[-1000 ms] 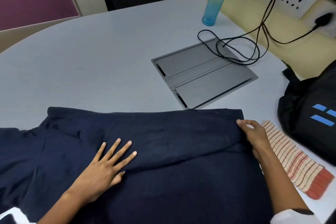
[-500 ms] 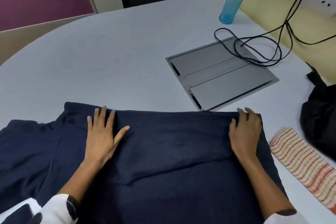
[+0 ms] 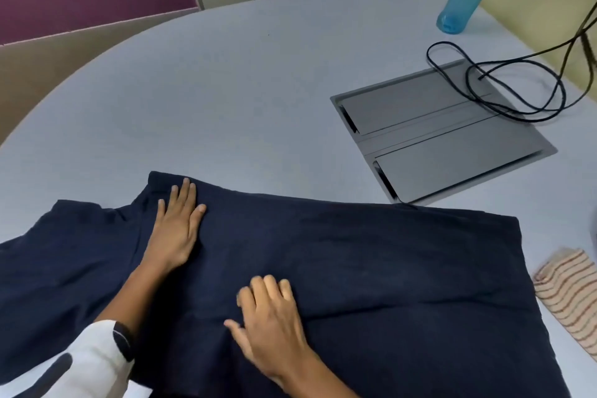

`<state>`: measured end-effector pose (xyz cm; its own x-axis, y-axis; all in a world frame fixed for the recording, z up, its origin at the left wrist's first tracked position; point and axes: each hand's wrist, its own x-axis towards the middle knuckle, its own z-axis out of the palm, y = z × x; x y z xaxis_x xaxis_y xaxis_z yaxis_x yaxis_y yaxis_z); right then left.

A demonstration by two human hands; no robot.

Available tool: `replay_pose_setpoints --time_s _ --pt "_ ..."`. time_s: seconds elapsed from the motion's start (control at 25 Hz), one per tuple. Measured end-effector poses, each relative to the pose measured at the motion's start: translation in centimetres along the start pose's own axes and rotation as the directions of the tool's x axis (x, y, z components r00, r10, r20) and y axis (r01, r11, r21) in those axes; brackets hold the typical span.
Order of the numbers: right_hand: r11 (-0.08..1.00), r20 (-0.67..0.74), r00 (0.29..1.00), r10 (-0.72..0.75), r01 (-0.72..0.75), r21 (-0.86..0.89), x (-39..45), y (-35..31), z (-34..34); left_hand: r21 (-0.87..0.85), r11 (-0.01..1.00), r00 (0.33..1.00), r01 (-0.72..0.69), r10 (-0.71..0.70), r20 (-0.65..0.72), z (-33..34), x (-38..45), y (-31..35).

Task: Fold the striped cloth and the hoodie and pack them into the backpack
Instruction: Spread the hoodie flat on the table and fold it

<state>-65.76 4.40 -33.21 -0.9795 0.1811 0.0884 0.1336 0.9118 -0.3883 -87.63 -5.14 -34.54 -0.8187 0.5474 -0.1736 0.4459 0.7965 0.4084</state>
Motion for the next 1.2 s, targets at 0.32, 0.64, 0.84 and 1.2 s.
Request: replay_pose_setpoints --time_s 0.32,0.64,0.84,1.2 --pt "0.878 0.127 0.991 -0.033 -0.032 0.477 -3.4 3.0 -0.8 0.217 0.974 0.998 -0.066 0.07 -0.009 0.3 0.5 -1.6" --pt "0.981 -0.067 0.984 0.163 -0.154 0.12 4.6 5.8 -1.8 -0.028 0.987 0.981 -0.159 0.155 -0.114 2.7 -4.0 8.3" --pt "0.957 0.098 0.976 0.196 -0.169 -0.236 3.0 10.2 -2.0 0.246 0.96 0.984 -0.132 0.157 -0.081 4.8 -5.1 6.4" --pt "0.726 -0.029 0.788 0.615 -0.58 -0.368 -7.8 24.1 -10.3 0.292 0.952 0.993 -0.09 0.109 -0.051 4.5 -5.3 6.8"
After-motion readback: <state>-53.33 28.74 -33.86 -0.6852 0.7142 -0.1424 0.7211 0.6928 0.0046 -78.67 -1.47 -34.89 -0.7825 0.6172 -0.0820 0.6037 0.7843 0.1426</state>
